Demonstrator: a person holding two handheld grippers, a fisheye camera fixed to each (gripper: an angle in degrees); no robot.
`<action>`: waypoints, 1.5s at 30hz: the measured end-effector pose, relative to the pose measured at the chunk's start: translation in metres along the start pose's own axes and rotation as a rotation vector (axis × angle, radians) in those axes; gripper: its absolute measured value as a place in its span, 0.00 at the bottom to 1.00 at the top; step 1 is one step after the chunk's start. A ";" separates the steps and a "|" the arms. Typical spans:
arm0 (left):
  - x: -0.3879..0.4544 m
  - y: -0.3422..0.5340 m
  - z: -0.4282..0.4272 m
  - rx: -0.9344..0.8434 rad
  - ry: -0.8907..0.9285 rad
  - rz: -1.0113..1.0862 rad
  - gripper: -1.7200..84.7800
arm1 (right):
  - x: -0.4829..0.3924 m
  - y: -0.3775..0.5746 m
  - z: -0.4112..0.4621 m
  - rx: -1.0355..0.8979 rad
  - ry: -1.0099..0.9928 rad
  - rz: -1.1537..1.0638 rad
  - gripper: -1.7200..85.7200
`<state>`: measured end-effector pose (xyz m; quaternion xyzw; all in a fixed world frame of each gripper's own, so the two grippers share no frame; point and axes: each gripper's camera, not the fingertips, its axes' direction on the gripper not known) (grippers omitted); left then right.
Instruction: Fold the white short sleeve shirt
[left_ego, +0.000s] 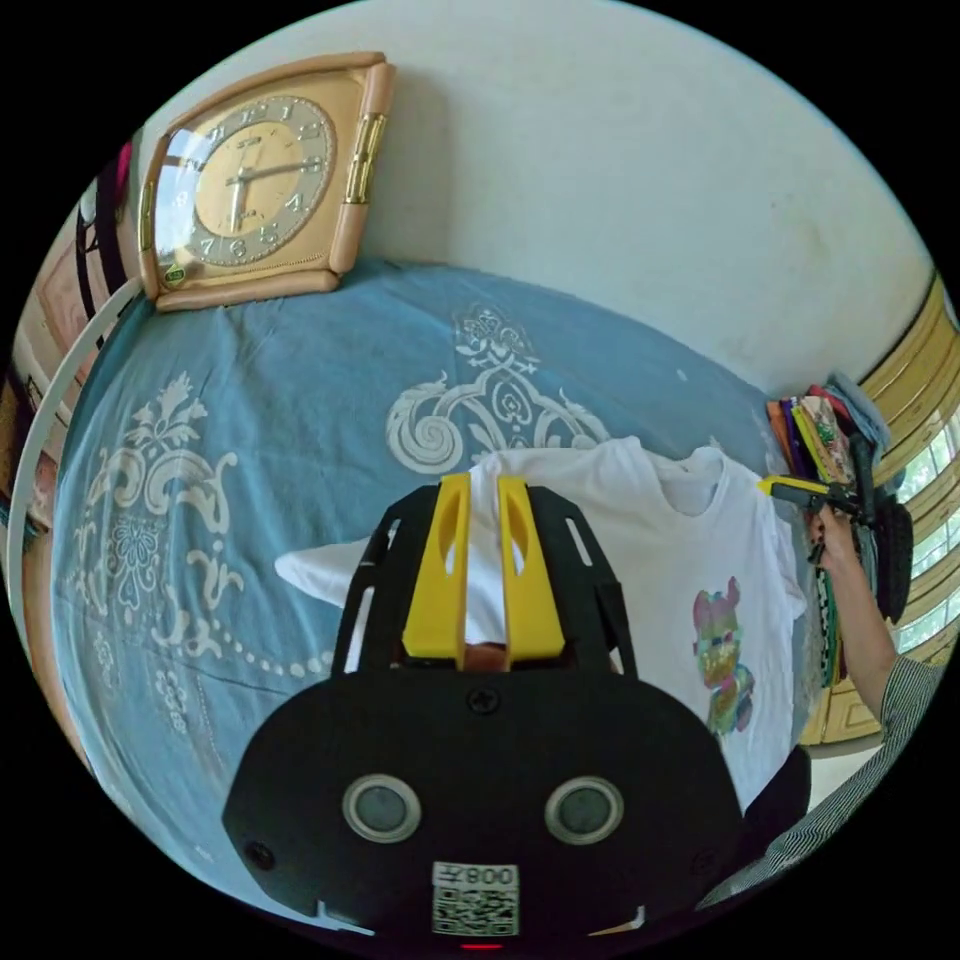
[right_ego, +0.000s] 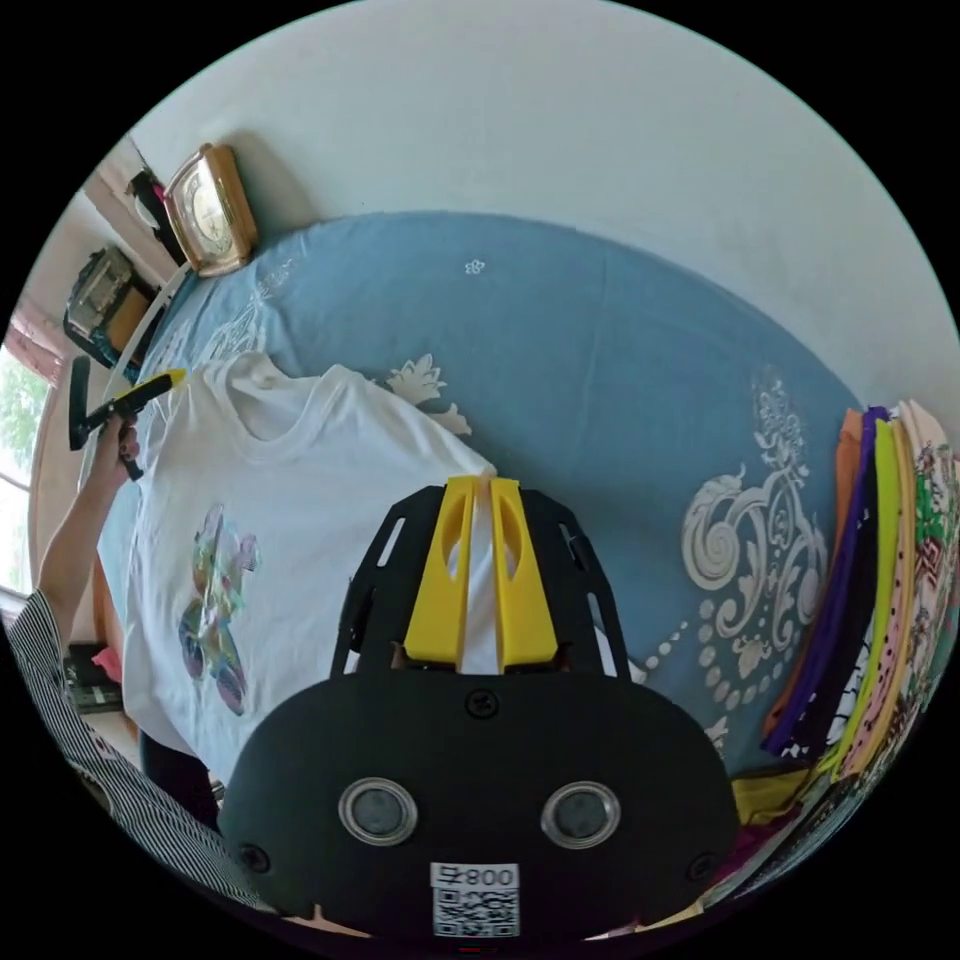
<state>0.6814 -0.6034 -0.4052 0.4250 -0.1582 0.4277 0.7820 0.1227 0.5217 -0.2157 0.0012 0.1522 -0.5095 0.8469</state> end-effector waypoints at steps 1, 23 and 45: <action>-0.011 0.009 -0.019 0.026 0.027 -0.013 0.10 | 0.000 0.000 -0.012 0.036 0.006 0.002 0.05; -0.106 0.162 -0.177 0.036 -0.071 -0.123 0.04 | -0.248 -0.175 -0.018 0.022 0.050 -0.496 0.04; -0.169 0.167 -0.217 0.126 -0.011 -0.210 0.12 | -0.280 -0.201 -0.015 0.086 -0.067 -0.333 0.05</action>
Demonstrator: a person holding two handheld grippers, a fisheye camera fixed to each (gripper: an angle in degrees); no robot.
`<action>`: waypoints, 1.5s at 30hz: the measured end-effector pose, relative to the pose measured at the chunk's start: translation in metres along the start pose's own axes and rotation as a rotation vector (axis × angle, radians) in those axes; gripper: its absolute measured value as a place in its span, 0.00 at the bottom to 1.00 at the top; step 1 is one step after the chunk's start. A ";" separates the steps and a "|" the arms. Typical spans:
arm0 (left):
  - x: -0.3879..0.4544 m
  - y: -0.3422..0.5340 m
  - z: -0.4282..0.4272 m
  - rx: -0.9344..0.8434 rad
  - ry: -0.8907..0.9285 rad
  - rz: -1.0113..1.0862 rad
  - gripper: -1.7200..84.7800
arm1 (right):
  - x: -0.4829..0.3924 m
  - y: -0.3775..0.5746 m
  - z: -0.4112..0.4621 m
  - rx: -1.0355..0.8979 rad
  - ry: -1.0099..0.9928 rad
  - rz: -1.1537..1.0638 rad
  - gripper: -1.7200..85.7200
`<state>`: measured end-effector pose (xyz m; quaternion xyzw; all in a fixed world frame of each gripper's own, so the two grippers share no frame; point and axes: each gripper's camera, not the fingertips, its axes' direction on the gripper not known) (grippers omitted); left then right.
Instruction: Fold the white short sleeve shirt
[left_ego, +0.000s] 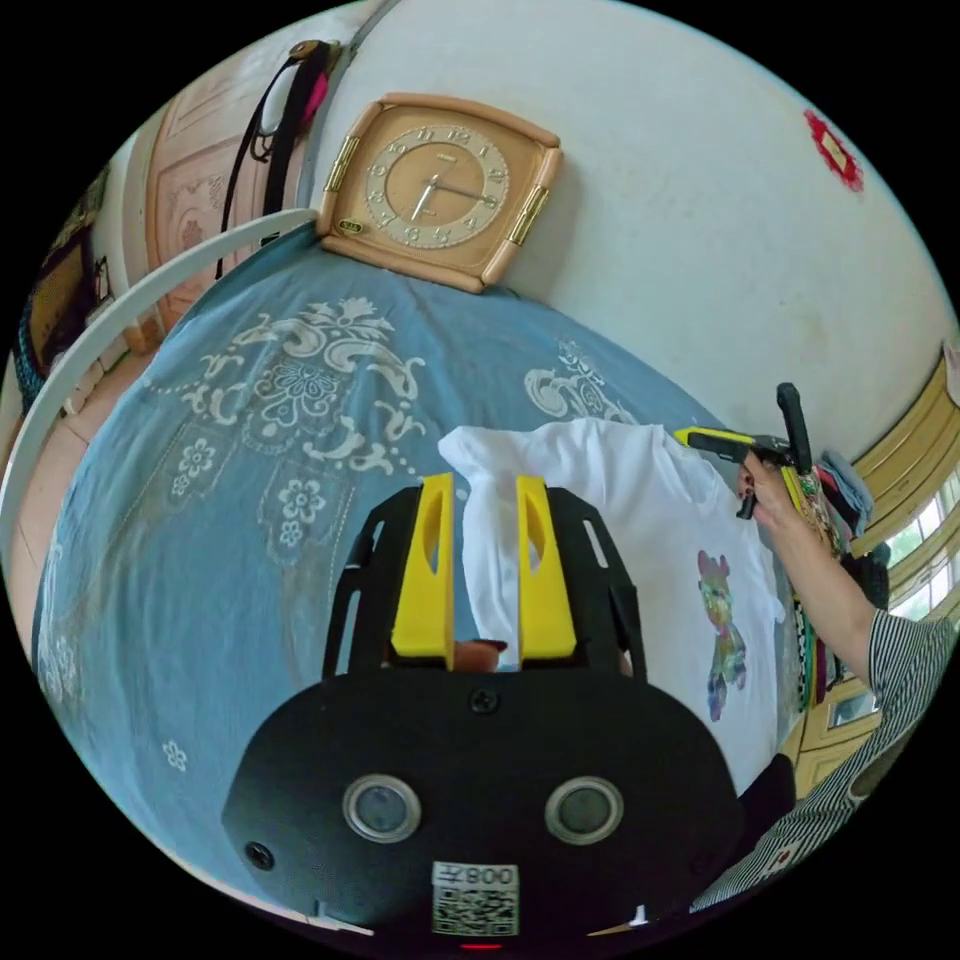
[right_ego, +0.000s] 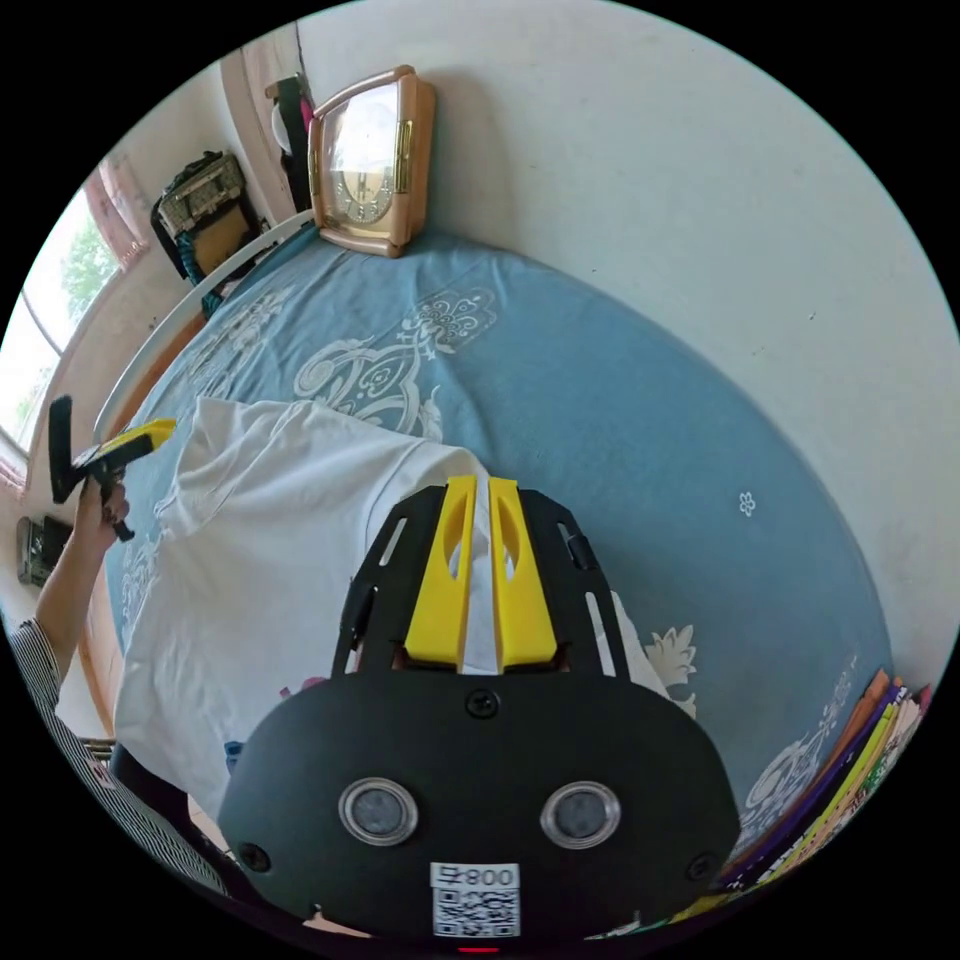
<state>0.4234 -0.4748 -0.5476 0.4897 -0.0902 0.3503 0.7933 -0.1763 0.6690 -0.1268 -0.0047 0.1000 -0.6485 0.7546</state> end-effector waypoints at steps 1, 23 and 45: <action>-0.005 -0.011 0.014 -0.031 0.002 -0.015 0.11 | -0.004 0.000 0.007 -0.016 0.003 -0.005 0.05; 0.034 0.056 0.034 -0.031 0.076 -0.049 0.12 | -0.053 0.075 0.076 0.051 0.056 -0.047 0.09; 0.316 0.066 0.211 -0.093 0.137 0.366 0.08 | 0.008 0.313 0.205 0.015 0.081 0.273 0.03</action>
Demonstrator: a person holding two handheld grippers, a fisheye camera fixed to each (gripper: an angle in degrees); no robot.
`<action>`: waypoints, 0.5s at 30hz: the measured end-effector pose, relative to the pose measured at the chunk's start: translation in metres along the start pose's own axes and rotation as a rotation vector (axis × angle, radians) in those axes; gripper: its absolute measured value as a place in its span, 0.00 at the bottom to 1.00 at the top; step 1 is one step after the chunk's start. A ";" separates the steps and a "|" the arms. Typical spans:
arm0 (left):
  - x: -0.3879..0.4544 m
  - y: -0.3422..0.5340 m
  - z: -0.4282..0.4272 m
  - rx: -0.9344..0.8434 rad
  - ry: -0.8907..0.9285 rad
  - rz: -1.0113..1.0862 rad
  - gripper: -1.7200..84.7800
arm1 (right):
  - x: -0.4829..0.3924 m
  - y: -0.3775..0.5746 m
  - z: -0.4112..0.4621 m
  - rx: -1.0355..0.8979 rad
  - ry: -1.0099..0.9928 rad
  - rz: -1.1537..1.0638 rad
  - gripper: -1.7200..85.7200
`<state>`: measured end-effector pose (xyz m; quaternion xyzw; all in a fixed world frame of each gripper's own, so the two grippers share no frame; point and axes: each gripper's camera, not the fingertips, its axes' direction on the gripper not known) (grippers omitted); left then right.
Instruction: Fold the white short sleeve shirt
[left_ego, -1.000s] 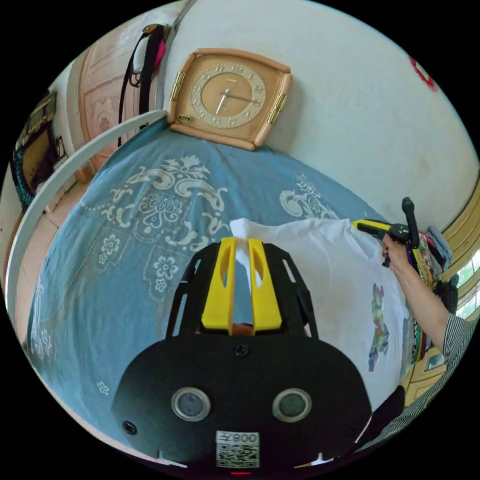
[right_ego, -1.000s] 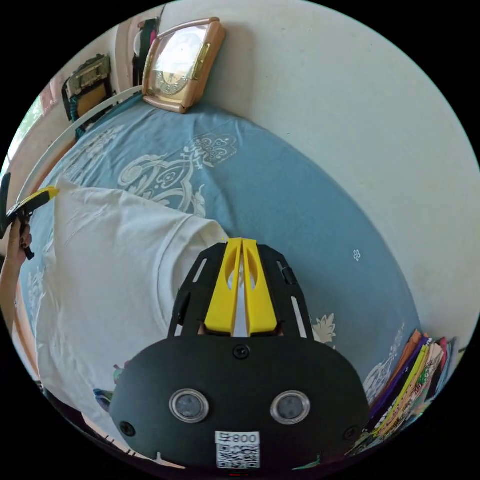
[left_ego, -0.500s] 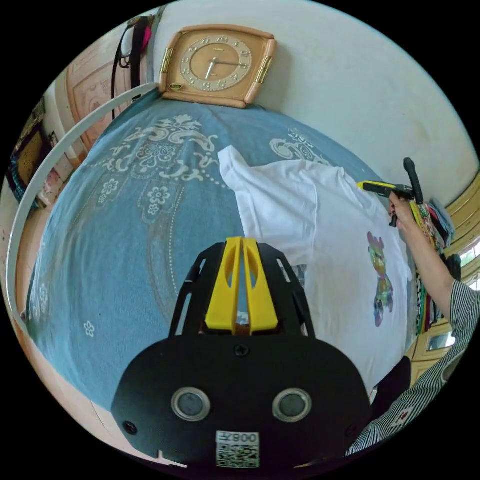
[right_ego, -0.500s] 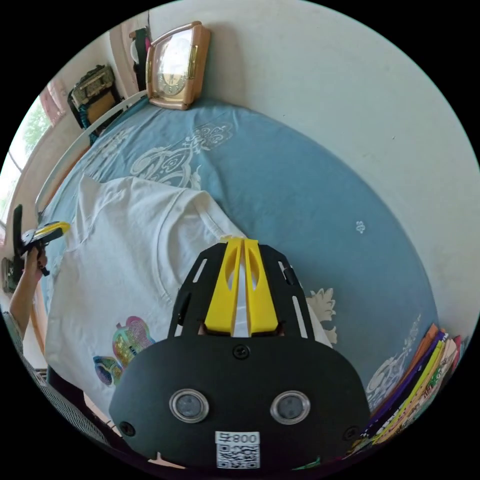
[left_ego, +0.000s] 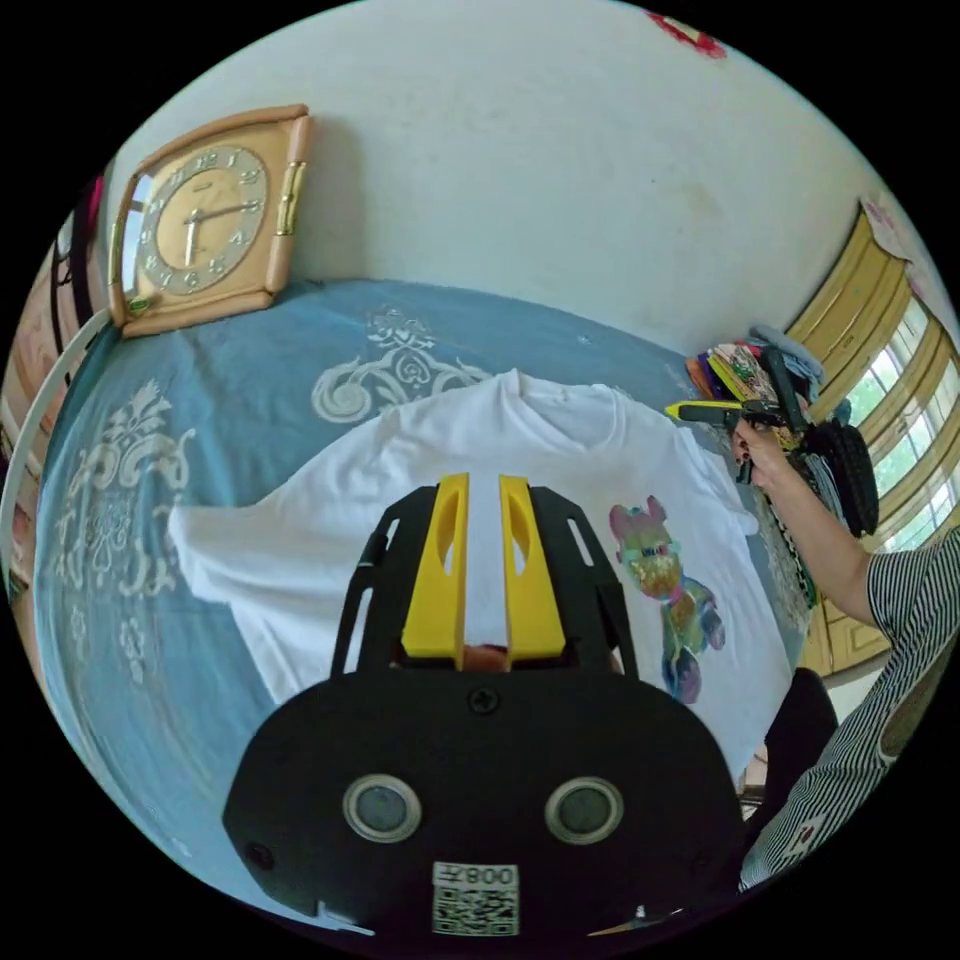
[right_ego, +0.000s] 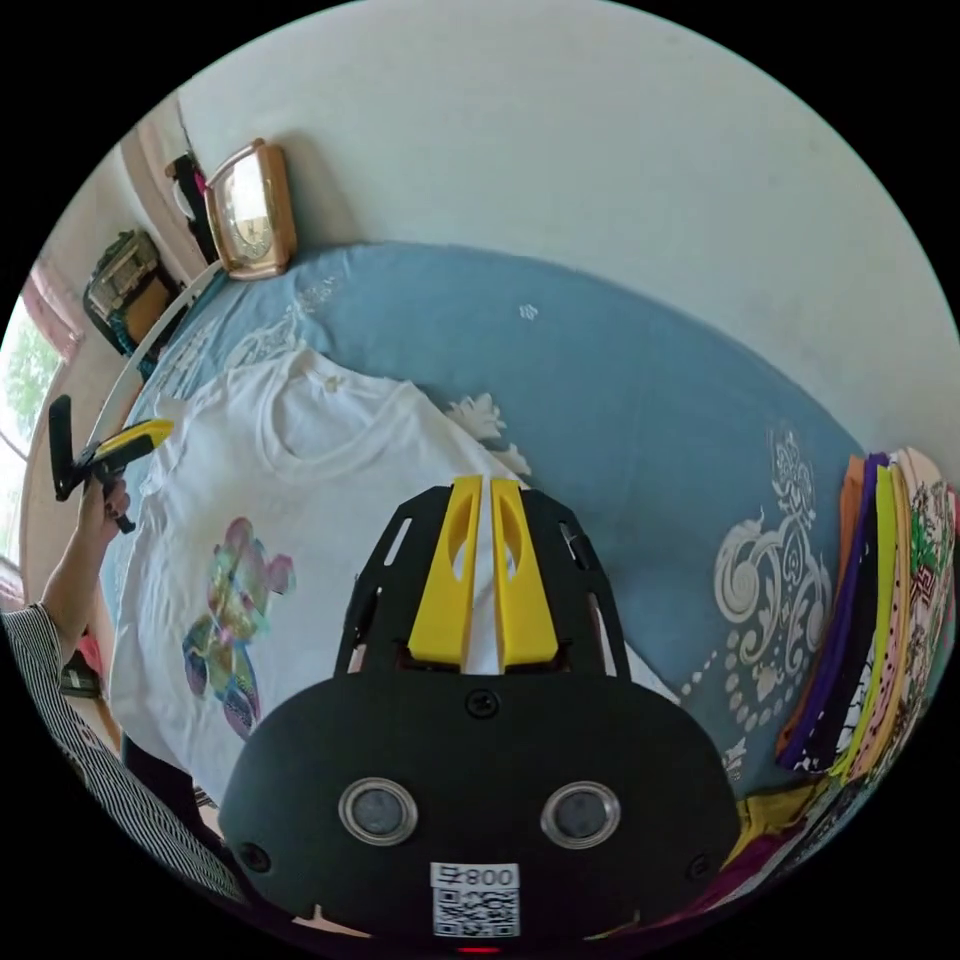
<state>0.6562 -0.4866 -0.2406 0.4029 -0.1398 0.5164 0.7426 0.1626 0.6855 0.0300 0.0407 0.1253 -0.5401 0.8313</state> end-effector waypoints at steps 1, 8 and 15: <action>0.012 -0.015 0.024 -0.027 -0.008 0.018 0.08 | 0.001 0.007 0.020 -0.021 0.011 0.004 0.03; 0.060 -0.057 0.137 -0.130 -0.065 -0.050 0.05 | -0.002 0.048 0.112 -0.055 0.036 0.003 0.02; 0.150 -0.038 0.163 -0.007 0.040 -0.007 0.05 | 0.010 0.168 0.126 0.117 -0.008 0.100 0.02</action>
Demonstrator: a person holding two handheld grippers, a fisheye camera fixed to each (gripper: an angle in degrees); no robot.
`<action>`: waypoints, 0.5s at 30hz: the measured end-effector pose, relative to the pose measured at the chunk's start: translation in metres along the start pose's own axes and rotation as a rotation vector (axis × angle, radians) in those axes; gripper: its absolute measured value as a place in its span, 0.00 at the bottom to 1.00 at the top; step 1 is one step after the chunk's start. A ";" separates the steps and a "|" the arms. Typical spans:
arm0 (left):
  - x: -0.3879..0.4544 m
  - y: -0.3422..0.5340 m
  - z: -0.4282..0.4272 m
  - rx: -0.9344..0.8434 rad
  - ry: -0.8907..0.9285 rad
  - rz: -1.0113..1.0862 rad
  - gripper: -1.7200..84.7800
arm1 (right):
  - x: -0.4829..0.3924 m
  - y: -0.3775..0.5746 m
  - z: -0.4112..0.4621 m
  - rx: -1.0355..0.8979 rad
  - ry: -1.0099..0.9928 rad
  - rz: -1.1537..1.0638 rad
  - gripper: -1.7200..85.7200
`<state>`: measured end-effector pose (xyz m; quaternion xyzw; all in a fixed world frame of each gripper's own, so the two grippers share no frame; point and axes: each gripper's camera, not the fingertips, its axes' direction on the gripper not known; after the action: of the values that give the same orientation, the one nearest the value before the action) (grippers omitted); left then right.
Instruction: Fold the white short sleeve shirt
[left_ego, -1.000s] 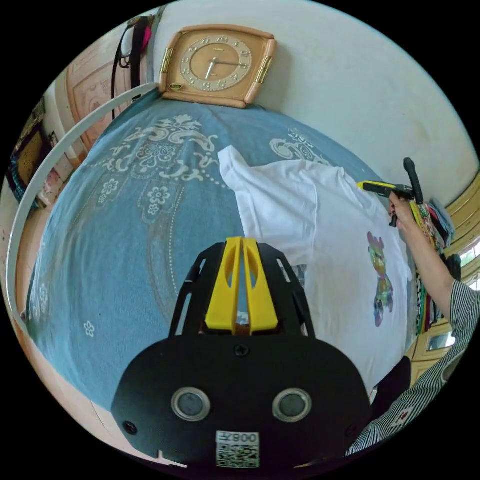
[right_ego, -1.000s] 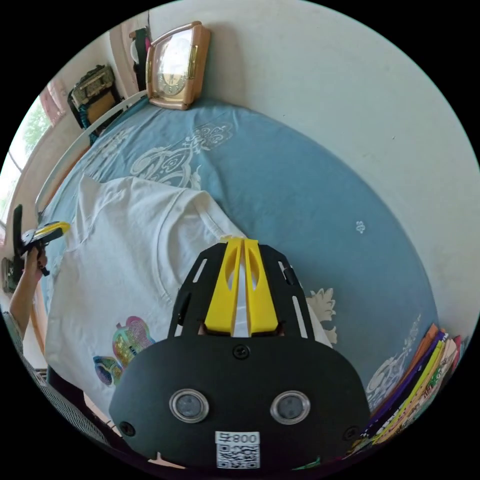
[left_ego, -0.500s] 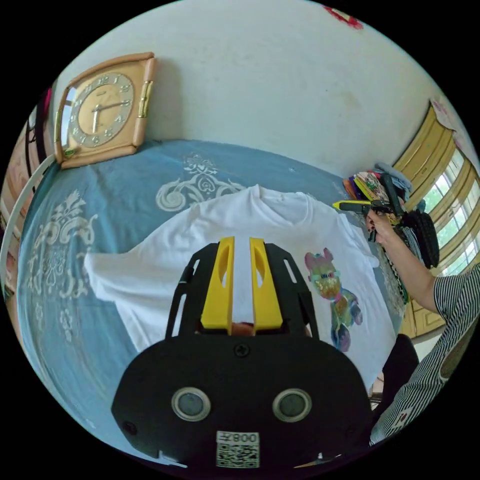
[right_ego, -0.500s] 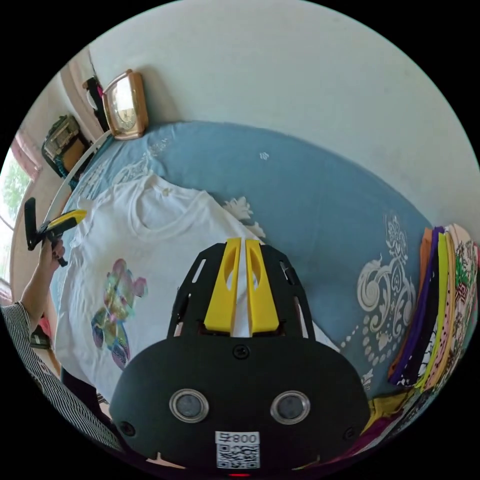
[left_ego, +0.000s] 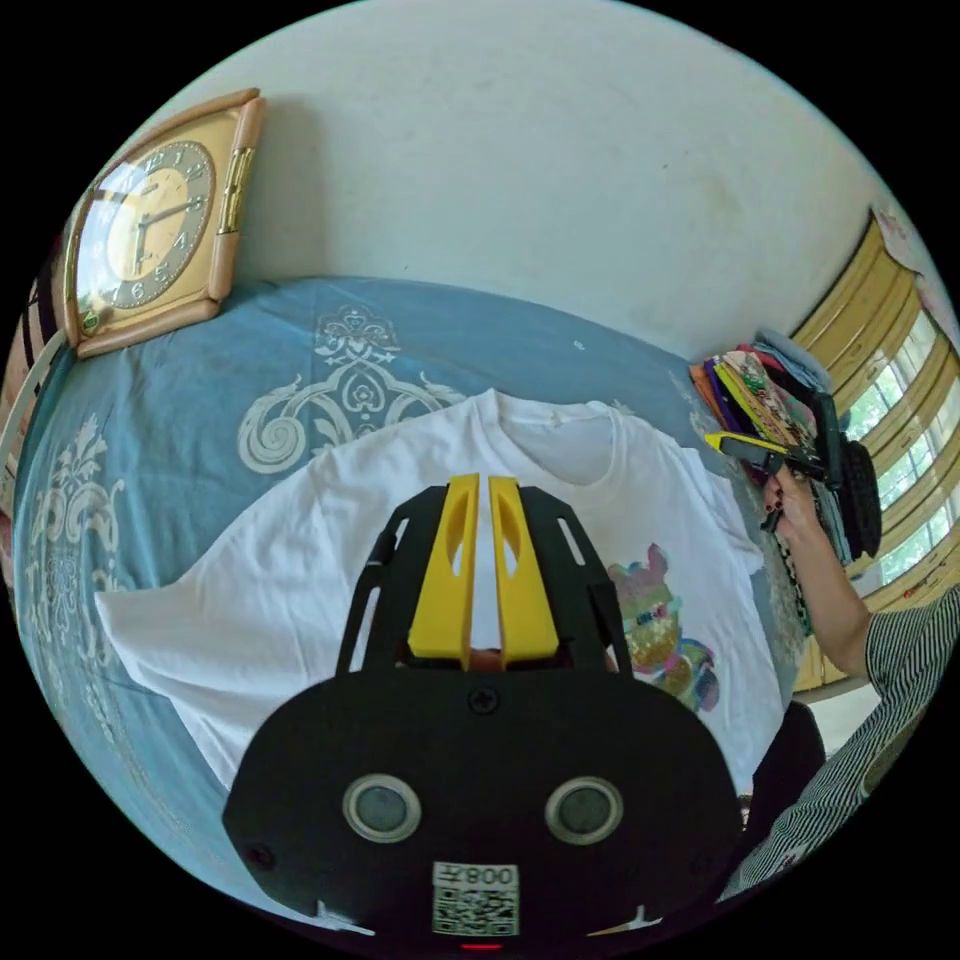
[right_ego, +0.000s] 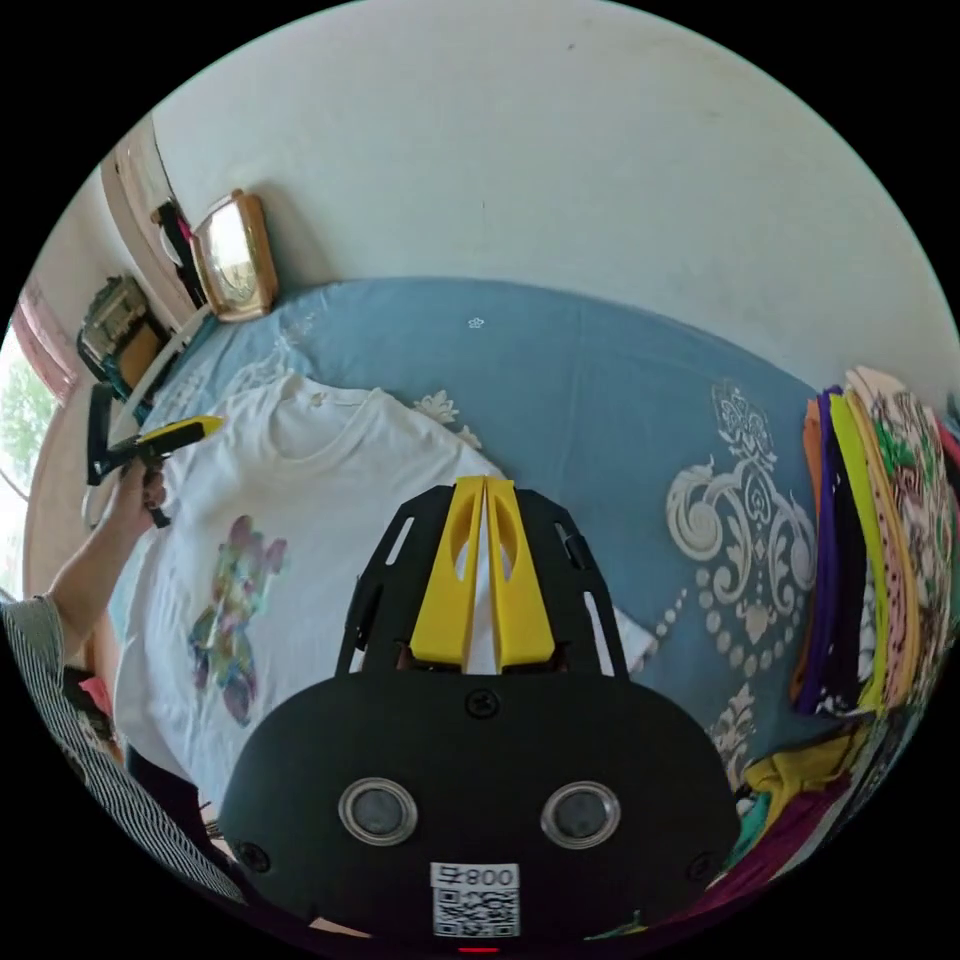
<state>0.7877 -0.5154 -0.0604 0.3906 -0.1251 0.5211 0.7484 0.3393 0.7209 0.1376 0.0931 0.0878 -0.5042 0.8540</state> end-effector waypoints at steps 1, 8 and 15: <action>0.023 0.003 0.012 -0.004 0.052 0.026 0.05 | 0.002 0.033 -0.002 0.022 -0.020 0.014 0.02; 0.207 0.025 0.132 -0.201 0.386 0.244 0.08 | 0.017 0.245 0.027 0.035 0.002 0.275 0.03; 0.383 0.034 0.219 -0.274 0.456 0.492 0.11 | 0.054 0.373 0.101 0.082 -0.220 0.492 0.04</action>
<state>0.9687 -0.4056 0.3277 0.1187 -0.1141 0.7379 0.6546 0.6983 0.8277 0.2486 0.0908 -0.0514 -0.2917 0.9508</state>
